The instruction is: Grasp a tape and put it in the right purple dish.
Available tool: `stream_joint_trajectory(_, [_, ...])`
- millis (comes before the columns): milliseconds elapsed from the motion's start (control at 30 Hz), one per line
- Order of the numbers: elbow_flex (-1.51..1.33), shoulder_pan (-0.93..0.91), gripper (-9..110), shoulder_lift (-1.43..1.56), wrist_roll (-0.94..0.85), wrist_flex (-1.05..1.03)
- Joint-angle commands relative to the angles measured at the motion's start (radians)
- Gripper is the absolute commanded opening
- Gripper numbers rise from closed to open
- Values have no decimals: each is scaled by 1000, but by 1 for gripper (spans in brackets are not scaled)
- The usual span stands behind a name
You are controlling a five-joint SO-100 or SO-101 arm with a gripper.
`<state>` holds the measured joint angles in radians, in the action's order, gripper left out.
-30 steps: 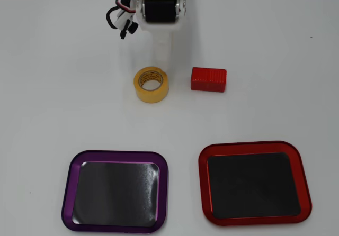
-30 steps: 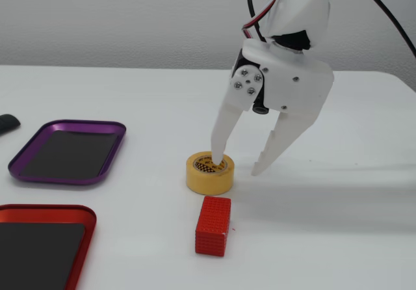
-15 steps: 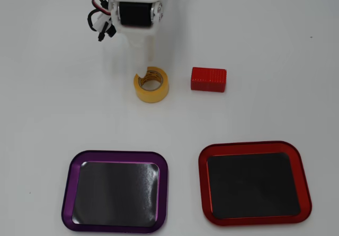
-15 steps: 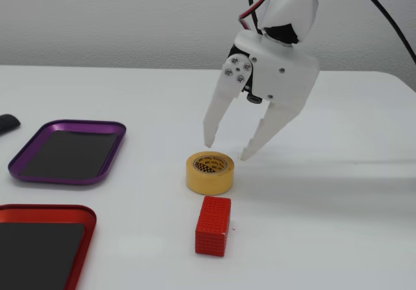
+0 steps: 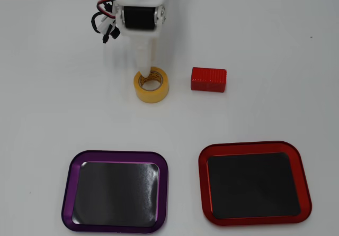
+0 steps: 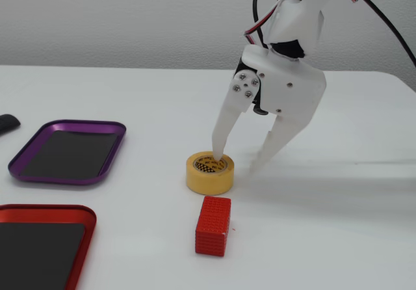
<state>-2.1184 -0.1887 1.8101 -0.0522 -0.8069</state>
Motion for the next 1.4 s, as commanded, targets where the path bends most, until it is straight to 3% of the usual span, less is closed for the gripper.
stream_joint_trajectory(0, [-3,8,13,3,-8,12])
stream_joint_trajectory(400, [-138,8,12,3,-25,167])
stream_joint_trajectory(567, [-137,9,-1,6,-25,169])
stream_joint_trajectory(633, [-135,9,0,20,-23,169])
stream_joint_trajectory(967, [89,52,-1,144,-23,176])
stream_joint_trajectory(1167, [164,38,-1,89,-32,426])
stream_joint_trajectory(1367, [299,37,-1,-147,-198,534])
